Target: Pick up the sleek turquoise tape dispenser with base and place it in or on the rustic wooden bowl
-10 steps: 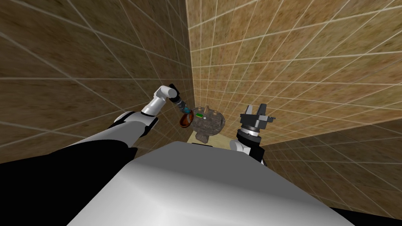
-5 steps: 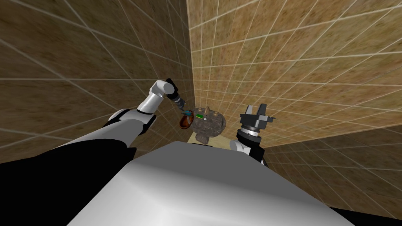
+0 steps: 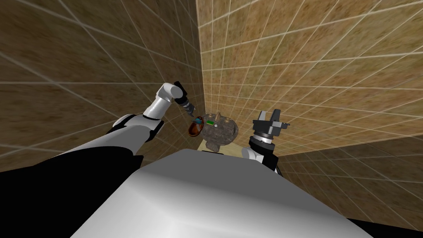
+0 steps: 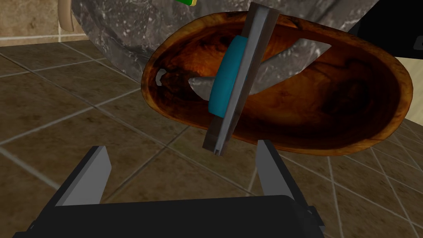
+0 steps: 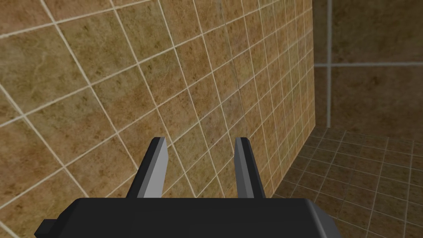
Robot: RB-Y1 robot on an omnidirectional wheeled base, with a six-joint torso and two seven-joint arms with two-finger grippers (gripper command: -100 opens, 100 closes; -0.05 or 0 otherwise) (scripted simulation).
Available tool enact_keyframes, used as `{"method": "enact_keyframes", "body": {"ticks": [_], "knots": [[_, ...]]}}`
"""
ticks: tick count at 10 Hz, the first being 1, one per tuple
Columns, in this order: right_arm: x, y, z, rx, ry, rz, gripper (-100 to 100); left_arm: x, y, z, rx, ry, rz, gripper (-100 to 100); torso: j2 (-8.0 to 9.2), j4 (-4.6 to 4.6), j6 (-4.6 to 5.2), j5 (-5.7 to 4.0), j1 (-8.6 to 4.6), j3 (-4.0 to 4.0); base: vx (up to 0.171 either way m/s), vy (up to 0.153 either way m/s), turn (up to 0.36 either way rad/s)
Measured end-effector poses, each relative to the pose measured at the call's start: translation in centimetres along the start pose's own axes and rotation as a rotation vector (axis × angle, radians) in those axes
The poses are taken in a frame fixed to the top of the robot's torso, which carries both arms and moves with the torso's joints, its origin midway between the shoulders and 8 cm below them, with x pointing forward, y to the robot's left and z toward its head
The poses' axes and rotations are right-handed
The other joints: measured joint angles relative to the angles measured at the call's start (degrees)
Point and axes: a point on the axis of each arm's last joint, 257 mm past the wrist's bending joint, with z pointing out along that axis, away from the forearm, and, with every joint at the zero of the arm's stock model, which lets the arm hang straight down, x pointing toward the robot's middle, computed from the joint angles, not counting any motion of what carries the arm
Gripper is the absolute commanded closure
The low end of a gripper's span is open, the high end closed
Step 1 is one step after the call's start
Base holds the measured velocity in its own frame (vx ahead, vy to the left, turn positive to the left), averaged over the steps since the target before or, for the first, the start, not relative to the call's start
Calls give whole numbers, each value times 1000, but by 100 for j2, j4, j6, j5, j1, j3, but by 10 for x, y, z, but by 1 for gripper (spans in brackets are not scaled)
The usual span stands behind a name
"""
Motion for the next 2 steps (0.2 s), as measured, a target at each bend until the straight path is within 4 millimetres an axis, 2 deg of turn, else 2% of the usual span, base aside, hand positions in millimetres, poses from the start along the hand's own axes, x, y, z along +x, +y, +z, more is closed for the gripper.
{"method": "enact_keyframes", "body": {"ticks": [2], "knots": [[0,0,0,0,0,0,0,0,0,0,0,0,0,0,1,0,0,0,0,1,0,0,0]]}}
